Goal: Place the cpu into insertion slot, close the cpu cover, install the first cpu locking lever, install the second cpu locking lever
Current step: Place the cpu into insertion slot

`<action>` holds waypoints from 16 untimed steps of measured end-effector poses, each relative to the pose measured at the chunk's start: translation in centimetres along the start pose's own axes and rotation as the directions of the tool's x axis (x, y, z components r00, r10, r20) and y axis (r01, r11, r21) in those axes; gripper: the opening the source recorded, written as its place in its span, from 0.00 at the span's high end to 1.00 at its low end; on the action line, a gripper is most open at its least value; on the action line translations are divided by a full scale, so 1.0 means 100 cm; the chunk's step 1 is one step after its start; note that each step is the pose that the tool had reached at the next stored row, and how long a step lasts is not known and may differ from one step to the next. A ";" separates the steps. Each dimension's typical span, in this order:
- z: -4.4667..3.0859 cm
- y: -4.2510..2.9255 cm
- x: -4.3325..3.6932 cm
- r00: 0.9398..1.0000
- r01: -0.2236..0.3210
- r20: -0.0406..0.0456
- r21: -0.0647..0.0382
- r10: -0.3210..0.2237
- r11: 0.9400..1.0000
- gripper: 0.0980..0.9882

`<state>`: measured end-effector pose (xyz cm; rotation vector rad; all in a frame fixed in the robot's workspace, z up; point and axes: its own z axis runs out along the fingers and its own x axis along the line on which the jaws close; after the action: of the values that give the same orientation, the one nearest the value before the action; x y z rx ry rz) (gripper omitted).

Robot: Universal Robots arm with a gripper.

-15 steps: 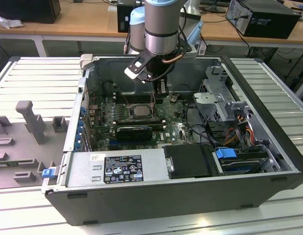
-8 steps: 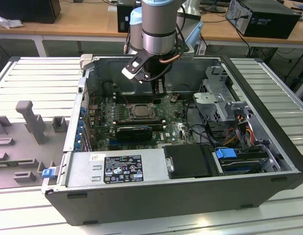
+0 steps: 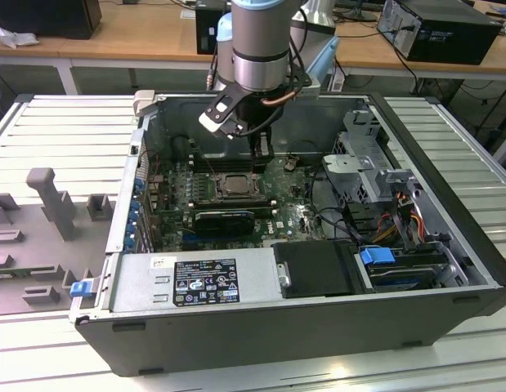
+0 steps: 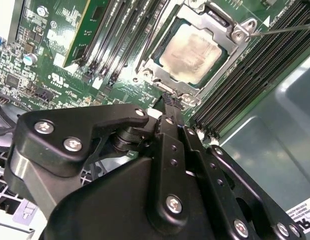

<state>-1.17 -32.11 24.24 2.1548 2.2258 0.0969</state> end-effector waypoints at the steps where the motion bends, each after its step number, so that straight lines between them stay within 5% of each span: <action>1: -0.0001 -0.0013 0.0000 1.000 0.000 0.000 0.000 0.000 1.000 0.99; 6: 0.0054 -0.0215 0.0006 1.000 0.000 0.000 0.000 0.000 1.000 0.99; 16: 0.0123 -0.0325 0.0009 1.000 0.000 -0.005 0.001 0.000 1.000 0.99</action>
<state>-4.33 -32.11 22.77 2.1581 2.2287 0.1011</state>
